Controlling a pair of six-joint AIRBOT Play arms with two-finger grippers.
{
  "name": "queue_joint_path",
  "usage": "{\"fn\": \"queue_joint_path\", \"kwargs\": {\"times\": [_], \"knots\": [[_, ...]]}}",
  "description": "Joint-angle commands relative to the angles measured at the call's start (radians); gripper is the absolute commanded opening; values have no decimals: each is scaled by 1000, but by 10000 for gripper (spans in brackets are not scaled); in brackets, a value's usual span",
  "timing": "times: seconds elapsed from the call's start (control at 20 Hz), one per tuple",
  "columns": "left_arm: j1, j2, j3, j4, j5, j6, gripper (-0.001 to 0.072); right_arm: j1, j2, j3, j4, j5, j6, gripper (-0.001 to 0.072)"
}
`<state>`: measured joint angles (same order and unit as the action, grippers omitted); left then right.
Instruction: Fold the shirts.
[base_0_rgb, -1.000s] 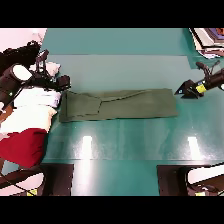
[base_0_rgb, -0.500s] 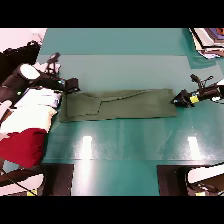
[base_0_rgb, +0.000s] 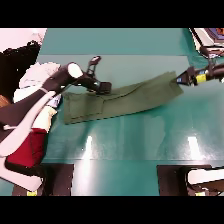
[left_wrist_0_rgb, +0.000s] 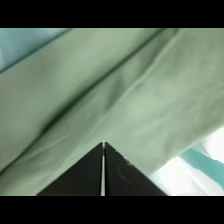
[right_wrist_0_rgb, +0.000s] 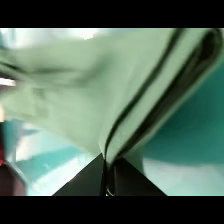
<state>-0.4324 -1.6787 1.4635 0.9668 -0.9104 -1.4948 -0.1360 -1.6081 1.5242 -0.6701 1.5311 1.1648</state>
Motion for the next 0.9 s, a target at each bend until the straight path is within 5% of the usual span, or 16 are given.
{"fn": "queue_joint_path", "kwargs": {"times": [0.0,0.65,0.85], "knots": [[-93,-168,176,-13,-24,-25,23,61,97,92,102,16,36,14],[-102,-275,318,-17,-69,-49,23,386,126,269,100,-53,64,14],[35,-132,356,186,-187,-50,24,477,93,269,101,-93,64,15]]}}
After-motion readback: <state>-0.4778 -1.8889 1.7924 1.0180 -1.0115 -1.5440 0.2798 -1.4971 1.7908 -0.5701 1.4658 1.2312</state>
